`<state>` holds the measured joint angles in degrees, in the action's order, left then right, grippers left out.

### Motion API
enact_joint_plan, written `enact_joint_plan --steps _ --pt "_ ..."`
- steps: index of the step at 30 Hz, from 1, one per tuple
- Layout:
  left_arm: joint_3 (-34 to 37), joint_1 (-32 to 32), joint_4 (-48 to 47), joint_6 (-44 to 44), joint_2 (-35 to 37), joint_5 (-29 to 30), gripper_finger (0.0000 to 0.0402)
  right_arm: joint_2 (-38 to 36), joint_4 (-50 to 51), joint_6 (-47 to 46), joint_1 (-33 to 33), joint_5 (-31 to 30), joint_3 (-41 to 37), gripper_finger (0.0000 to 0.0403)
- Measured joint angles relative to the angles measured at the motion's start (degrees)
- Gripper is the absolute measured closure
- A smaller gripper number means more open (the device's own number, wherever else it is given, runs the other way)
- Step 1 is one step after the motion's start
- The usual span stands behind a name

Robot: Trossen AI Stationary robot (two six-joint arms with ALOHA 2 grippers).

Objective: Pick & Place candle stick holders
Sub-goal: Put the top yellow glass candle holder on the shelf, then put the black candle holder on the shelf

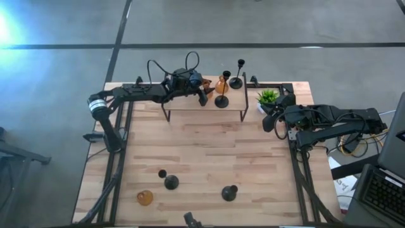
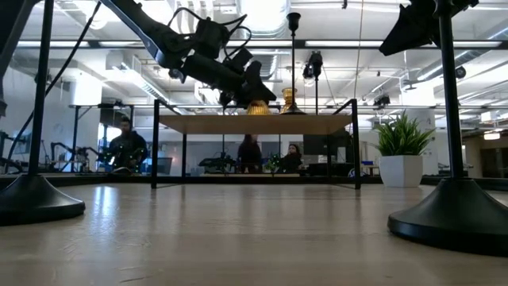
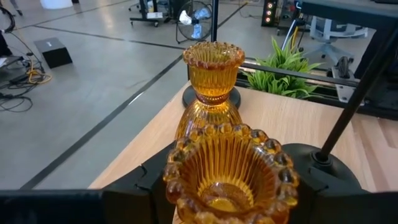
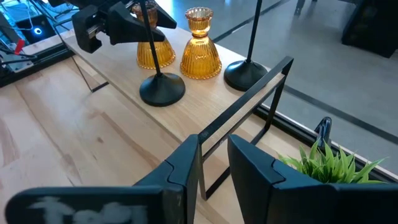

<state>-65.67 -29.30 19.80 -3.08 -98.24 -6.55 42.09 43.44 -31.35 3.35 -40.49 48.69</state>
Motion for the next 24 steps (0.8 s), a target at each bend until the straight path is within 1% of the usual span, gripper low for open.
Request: enact_joint_plan --steps 12,24 --pt "0.00 0.00 2.18 1.47 0.02 -1.41 0.0200 0.00 0.01 0.02 -0.01 0.00 0.00 0.0335" --pt "-0.15 -0.02 2.11 1.52 0.02 -1.42 0.0199 0.00 0.00 -0.03 0.01 0.00 0.00 0.0318"
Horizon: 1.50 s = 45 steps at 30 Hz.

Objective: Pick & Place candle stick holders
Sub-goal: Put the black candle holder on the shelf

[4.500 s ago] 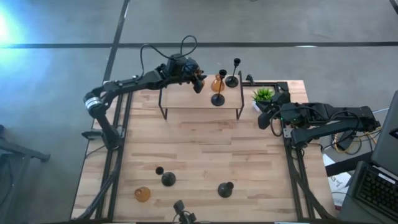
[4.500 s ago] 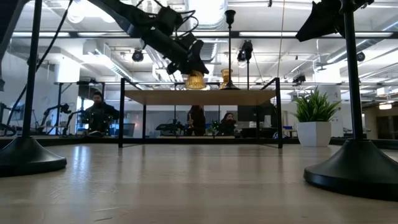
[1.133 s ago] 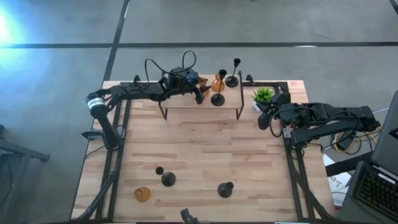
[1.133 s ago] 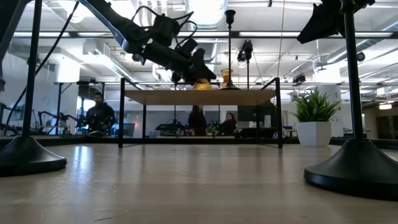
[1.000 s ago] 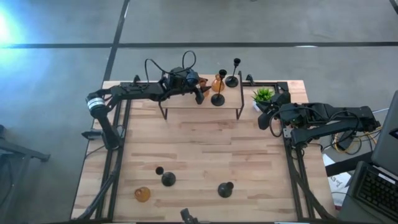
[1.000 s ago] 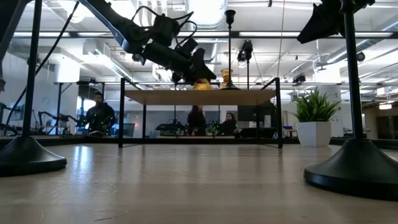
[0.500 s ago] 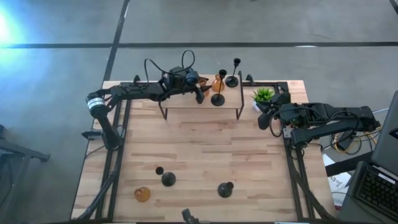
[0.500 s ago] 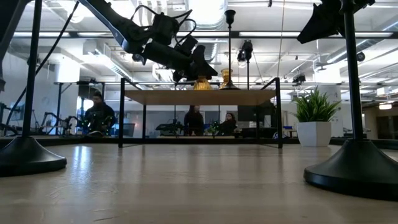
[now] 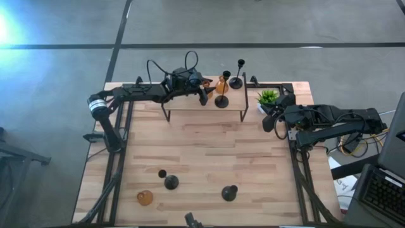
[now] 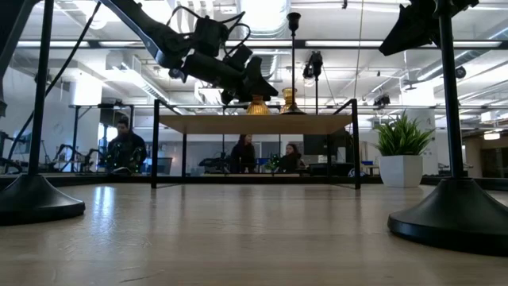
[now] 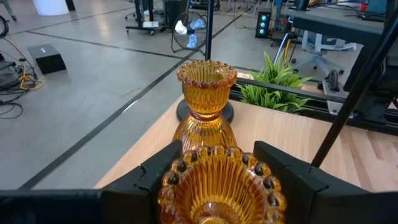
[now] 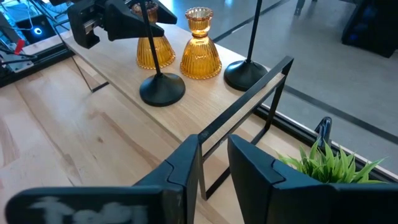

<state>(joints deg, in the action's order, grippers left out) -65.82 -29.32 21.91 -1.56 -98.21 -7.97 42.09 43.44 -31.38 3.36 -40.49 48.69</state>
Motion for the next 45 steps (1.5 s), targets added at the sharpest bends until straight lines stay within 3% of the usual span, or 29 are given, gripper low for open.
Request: enact_joint_plan --steps 16,33,39,42,45 --pt "-0.99 0.00 -0.61 0.22 0.07 -0.56 0.0199 -0.02 0.00 -0.13 -0.01 0.04 0.00 0.0330" --pt "-1.07 -0.09 -0.94 0.44 2.82 -0.98 0.0199 -0.02 -0.04 -0.15 0.00 0.11 0.00 0.0317" --pt "-4.86 -0.70 -1.28 -0.98 4.60 -0.98 0.0199 -0.02 0.00 -1.47 0.00 0.22 0.00 0.0326" --pt "-8.08 -1.15 -5.73 -2.88 6.66 -0.92 0.0199 -0.01 -0.01 -1.63 0.00 0.55 0.00 0.0329" --pt "-11.65 -1.46 -17.18 -8.68 9.85 -0.76 0.0199 -0.02 0.00 -1.64 0.00 0.68 0.00 0.0330"
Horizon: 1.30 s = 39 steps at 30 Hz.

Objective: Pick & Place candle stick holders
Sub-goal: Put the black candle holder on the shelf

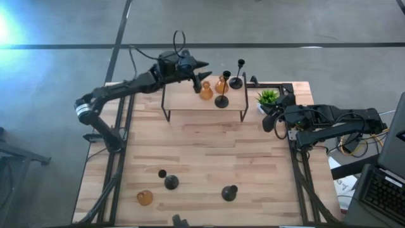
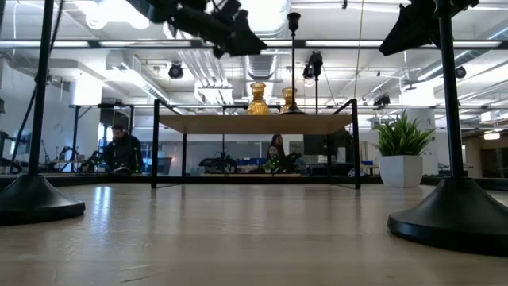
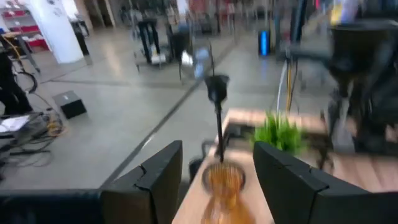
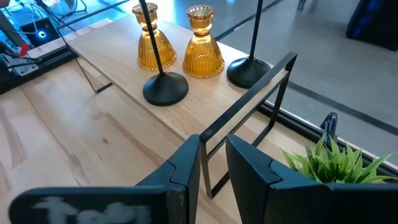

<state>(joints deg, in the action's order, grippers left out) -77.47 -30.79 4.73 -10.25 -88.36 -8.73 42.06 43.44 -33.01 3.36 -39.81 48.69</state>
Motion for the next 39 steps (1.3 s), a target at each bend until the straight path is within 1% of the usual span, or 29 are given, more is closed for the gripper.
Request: enact_joint_plan --steps 3,5,8,16,25,29,35,39 --pt "-3.11 -0.08 -13.09 -3.58 3.36 0.87 0.0199 0.00 0.02 0.00 0.00 -0.02 0.00 0.0326" --pt "-4.04 -0.15 -20.95 -4.30 5.85 0.93 0.0199 0.00 0.00 0.00 0.00 -0.02 0.00 0.0323" --pt "-4.19 -0.16 -29.98 -3.57 9.95 1.25 0.0199 0.00 0.00 0.00 0.00 -0.02 0.00 0.0319" --pt "-2.85 0.02 -45.76 3.44 21.61 2.33 0.0199 0.00 -0.46 0.00 0.00 -0.02 0.00 0.0321" --pt "-2.82 0.31 -58.01 12.22 31.70 2.02 0.0200 0.02 -0.48 0.18 0.00 -0.04 0.00 0.0338" --pt "-2.85 0.46 -61.78 15.06 34.18 -1.30 0.0200 0.00 -0.48 0.36 0.00 -0.04 0.00 0.0339" --pt "-2.85 2.38 -66.98 16.75 35.09 -11.87 0.0200 0.00 -0.48 0.52 0.00 0.96 0.00 0.0334" --pt "-2.85 4.27 -70.33 16.43 35.04 -14.77 0.0200 0.00 -0.50 0.48 0.00 2.29 0.00 0.0333"
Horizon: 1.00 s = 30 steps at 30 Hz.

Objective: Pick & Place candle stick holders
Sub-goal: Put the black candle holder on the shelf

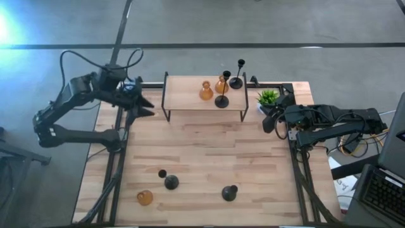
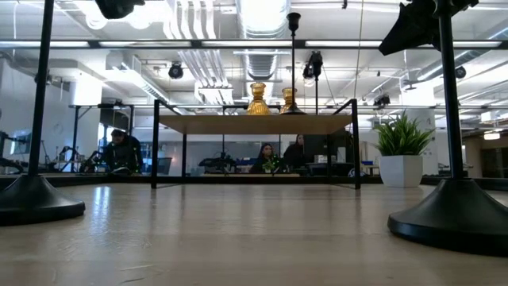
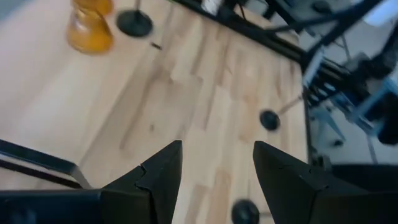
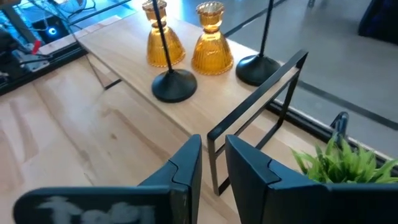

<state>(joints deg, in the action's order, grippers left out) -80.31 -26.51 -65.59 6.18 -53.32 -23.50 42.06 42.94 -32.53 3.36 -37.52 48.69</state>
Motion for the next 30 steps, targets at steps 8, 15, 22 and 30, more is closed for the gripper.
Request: enact_joint_plan --steps 8,15,22,30 --pt "0.49 3.61 -10.98 -4.78 0.02 0.20 0.0200 0.00 -0.10 0.24 0.02 1.59 0.02 0.0345" --pt "6.32 4.80 -13.03 -7.59 0.24 0.44 0.0200 0.00 -8.37 4.49 0.04 11.92 0.02 0.0357" --pt "18.42 4.95 -5.39 -7.12 0.24 0.65 0.0200 0.52 -19.91 7.26 0.68 22.61 0.35 0.0375" --pt "31.54 4.93 17.66 4.34 0.22 0.82 0.0200 5.96 -17.27 7.61 7.44 24.12 4.78 0.0394"
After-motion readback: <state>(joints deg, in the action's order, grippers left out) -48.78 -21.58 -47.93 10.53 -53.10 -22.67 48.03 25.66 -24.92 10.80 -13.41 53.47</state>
